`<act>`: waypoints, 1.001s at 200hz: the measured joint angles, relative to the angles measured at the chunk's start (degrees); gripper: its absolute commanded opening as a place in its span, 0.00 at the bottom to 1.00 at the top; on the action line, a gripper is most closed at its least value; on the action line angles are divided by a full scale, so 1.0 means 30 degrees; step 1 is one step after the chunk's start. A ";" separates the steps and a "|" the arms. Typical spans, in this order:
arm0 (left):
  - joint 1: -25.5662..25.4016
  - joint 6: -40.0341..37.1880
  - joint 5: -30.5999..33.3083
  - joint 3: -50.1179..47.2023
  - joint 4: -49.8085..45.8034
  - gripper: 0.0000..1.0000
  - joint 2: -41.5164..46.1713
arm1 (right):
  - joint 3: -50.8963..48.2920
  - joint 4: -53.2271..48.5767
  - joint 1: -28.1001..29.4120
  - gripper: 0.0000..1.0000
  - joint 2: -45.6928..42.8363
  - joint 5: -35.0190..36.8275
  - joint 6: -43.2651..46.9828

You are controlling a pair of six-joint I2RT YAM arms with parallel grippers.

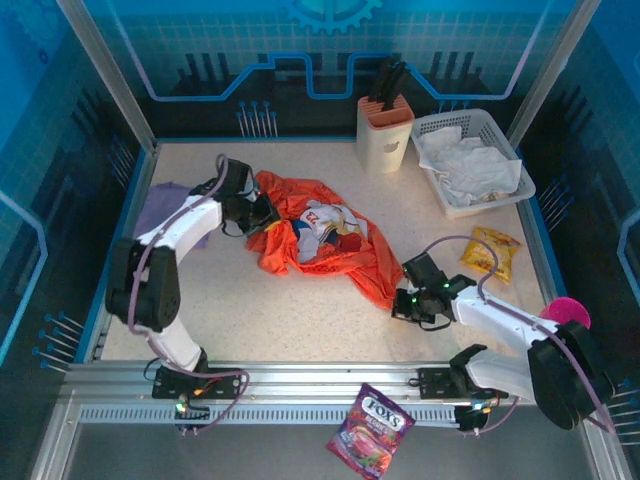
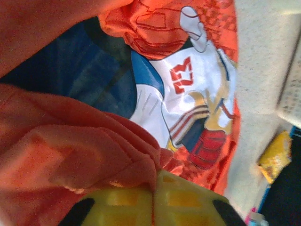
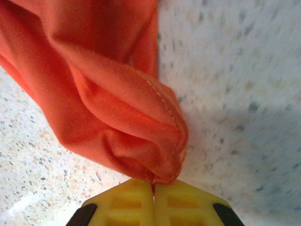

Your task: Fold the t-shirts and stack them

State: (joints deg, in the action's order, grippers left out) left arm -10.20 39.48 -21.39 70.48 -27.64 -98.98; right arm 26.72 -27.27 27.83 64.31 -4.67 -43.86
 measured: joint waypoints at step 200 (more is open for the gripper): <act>-0.1603 -0.1596 0.4940 -0.6914 0.1676 0.52 0.2171 | 0.1654 0.0488 -0.4036 0.00 -0.0554 -0.1479 0.2659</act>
State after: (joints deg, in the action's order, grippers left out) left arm -15.00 34.70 -6.57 49.74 -22.61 -92.47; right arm 31.68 -25.80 15.73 62.65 -9.10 -35.88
